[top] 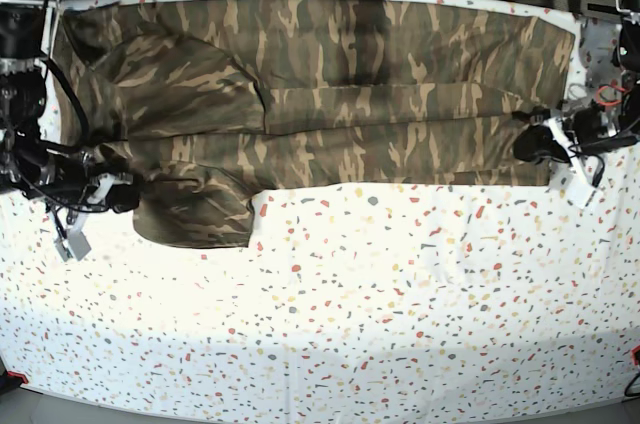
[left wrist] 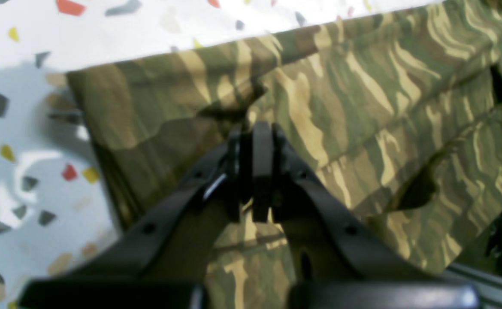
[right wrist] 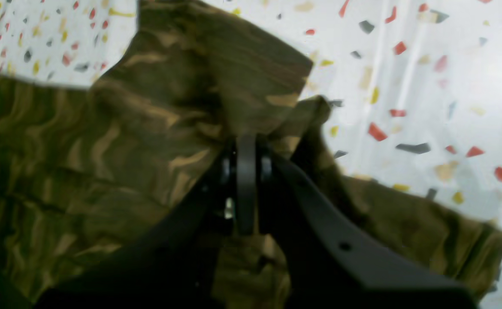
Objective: Fold the T-shirt properly
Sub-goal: 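Grasp the strip's end corners with both grippers, then tuck the protruding sleeve under the strip with the right gripper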
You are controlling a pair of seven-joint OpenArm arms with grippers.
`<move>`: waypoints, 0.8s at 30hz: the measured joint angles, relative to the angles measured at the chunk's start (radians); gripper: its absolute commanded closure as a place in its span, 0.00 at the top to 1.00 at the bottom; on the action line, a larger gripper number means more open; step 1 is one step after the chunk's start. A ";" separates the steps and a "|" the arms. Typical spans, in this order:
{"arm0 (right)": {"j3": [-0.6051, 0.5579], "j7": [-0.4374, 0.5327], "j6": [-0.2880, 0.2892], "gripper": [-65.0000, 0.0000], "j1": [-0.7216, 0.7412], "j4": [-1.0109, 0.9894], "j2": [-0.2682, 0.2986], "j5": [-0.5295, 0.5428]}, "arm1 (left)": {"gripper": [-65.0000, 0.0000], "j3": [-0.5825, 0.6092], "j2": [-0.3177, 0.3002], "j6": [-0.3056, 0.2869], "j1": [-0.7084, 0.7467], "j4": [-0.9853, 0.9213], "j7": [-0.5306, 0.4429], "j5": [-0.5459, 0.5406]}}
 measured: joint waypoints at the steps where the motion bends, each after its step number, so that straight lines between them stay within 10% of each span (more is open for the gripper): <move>1: 0.000 0.000 0.000 0.00 -0.027 0.031 0.013 0.014 | 0.00 0.000 -0.001 0.000 0.013 0.019 0.000 0.001; 24: 0.325 -0.096 0.003 0.00 -0.561 0.626 0.089 0.175 | 0.00 -0.222 0.000 -0.002 0.320 0.265 0.026 -0.023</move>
